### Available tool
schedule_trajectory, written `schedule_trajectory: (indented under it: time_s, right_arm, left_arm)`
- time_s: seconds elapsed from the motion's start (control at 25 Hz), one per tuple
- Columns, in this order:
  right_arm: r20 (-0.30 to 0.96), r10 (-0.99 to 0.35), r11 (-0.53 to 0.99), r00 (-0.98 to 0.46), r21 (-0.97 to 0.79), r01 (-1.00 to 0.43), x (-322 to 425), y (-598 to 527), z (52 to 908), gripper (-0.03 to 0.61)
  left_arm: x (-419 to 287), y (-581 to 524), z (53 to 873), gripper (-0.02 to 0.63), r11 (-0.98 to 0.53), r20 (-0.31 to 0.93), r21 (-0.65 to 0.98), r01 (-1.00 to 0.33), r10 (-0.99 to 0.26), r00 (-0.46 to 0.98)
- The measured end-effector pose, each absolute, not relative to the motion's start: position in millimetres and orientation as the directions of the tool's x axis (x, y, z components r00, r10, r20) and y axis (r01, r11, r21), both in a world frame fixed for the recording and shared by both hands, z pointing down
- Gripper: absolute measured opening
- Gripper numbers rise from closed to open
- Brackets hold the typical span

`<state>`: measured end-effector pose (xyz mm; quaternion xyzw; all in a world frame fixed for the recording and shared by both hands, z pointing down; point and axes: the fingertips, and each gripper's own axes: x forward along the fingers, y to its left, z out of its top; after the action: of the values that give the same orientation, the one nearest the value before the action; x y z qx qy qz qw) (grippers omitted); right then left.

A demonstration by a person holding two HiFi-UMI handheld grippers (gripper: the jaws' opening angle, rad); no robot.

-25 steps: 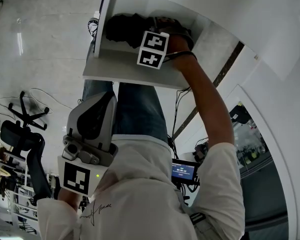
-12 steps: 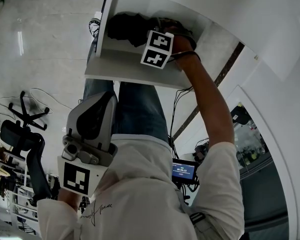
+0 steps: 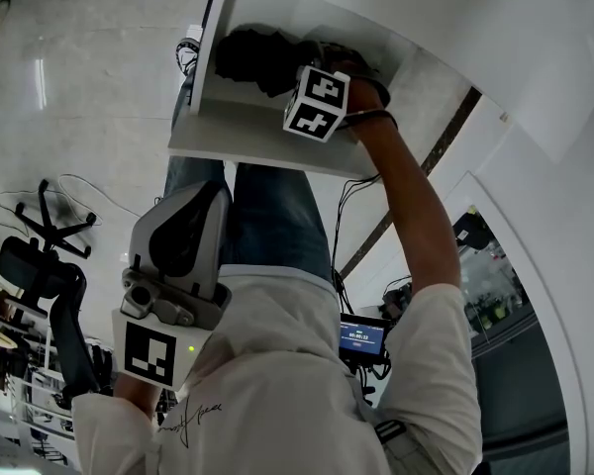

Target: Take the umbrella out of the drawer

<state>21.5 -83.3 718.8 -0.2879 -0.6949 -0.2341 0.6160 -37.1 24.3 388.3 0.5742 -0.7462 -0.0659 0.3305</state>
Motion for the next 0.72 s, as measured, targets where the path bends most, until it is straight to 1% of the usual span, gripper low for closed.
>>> schedule_trajectory:
  time_s: [0.72]
  right_arm:
    - [0.982, 0.131, 0.725, -0.134, -0.002, 0.689, 18.6, -80.9, 701.4, 0.232]
  left_arm:
    - [-32.9, 17.8, 386.4, 0.016, 0.333, 0.414, 0.467, -0.819, -0.901, -0.13]
